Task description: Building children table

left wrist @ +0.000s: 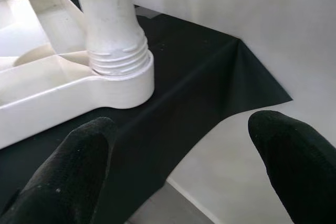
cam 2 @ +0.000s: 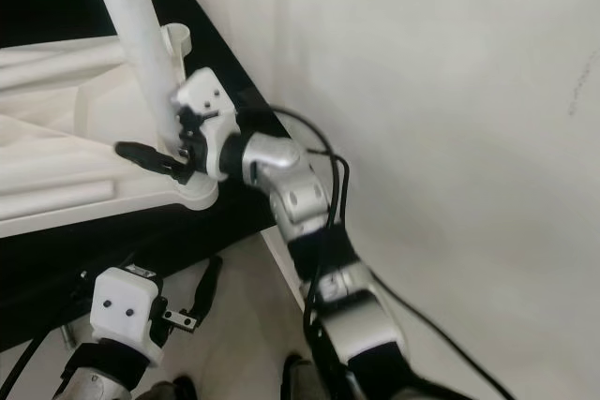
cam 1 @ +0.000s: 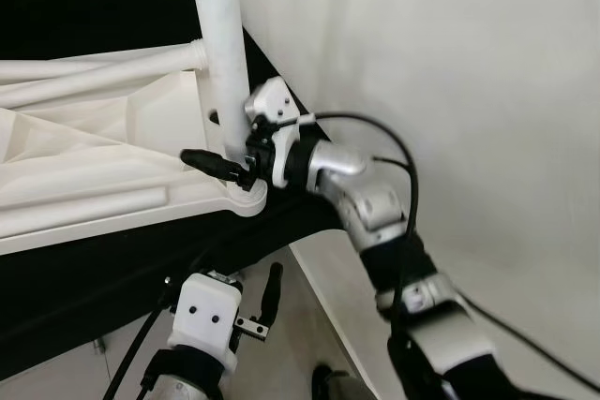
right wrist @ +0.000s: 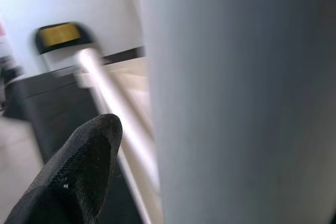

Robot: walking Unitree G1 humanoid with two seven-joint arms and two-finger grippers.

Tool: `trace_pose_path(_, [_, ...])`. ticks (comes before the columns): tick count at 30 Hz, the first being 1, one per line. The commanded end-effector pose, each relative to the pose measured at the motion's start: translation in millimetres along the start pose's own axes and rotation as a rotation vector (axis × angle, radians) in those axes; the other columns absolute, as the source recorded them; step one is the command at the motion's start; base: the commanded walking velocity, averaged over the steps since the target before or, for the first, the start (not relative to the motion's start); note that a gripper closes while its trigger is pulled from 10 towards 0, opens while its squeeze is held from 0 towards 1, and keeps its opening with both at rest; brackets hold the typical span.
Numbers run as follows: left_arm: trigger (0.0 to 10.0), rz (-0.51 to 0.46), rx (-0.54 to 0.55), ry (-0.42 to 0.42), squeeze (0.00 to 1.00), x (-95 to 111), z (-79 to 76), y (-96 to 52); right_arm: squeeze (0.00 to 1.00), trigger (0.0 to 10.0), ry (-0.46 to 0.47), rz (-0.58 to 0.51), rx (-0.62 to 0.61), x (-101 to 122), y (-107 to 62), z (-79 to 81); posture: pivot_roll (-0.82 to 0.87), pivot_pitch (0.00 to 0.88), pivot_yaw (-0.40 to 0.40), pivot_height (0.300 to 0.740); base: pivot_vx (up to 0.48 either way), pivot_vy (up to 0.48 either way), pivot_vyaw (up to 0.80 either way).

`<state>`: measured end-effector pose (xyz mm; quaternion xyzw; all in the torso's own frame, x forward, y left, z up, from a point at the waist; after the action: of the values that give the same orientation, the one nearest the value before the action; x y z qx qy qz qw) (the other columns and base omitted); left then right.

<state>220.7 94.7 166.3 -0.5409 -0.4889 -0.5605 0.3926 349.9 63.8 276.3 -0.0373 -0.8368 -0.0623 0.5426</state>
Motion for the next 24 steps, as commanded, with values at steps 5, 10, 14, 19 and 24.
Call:
trace_pose_path(5, [10.0, 0.017, 0.006, -0.016, 0.00, -0.8, -4.4, -4.8, 0.00, 10.0, 0.053, -0.028, 0.223, 0.3, 0.9, 16.5, -0.02, 0.284, -0.080, 0.740, 0.000, 0.000, 0.00])
trace_pose_path(10, [10.0, 0.019, 0.013, -0.020, 0.00, 0.0, -5.5, -7.2, 0.00, 8.5, 0.103, -0.075, 0.306, 10.9, -1.1, 13.3, -0.01, 0.297, -0.088, 0.740, 0.000, 0.000, 0.00])
trace_pose_path(14, [10.0, 0.023, 0.015, -0.024, 0.00, 0.0, -6.4, -9.2, 0.00, 0.0, 0.109, -0.106, 0.337, 15.8, -3.9, 7.7, -0.01, 0.298, -0.087, 0.740, 0.000, 0.000, 0.00])
trace_pose_path(19, [10.0, 0.026, 0.013, -0.025, 0.00, -0.4, -6.0, -9.4, 0.00, 0.0, 0.111, -0.113, 0.341, 16.6, -6.4, 6.4, -0.02, 0.295, -0.079, 0.740, 0.000, 0.000, 0.00])
trace_pose_path(24, [10.0, 0.027, 0.001, -0.026, 0.00, -1.6, -5.7, -7.5, 0.00, 0.0, 0.106, -0.122, 0.273, 16.6, -11.9, -3.2, -0.02, 0.285, -0.076, 0.740, 0.000, 0.000, 0.00])
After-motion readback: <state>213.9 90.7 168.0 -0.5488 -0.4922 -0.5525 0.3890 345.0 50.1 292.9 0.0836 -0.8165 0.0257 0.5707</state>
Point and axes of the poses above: a point about 5 cm out from each wrist's last joint towards the gripper, its own y axis pointing out of the wrist towards the gripper, its own x axis along the axis of the wrist's last joint, z = x × y, the point moved 6 cm from there along y, pointing out of the wrist towards the gripper, and after that the axes turned 9 degrees about -y, right-handed, at the moved point
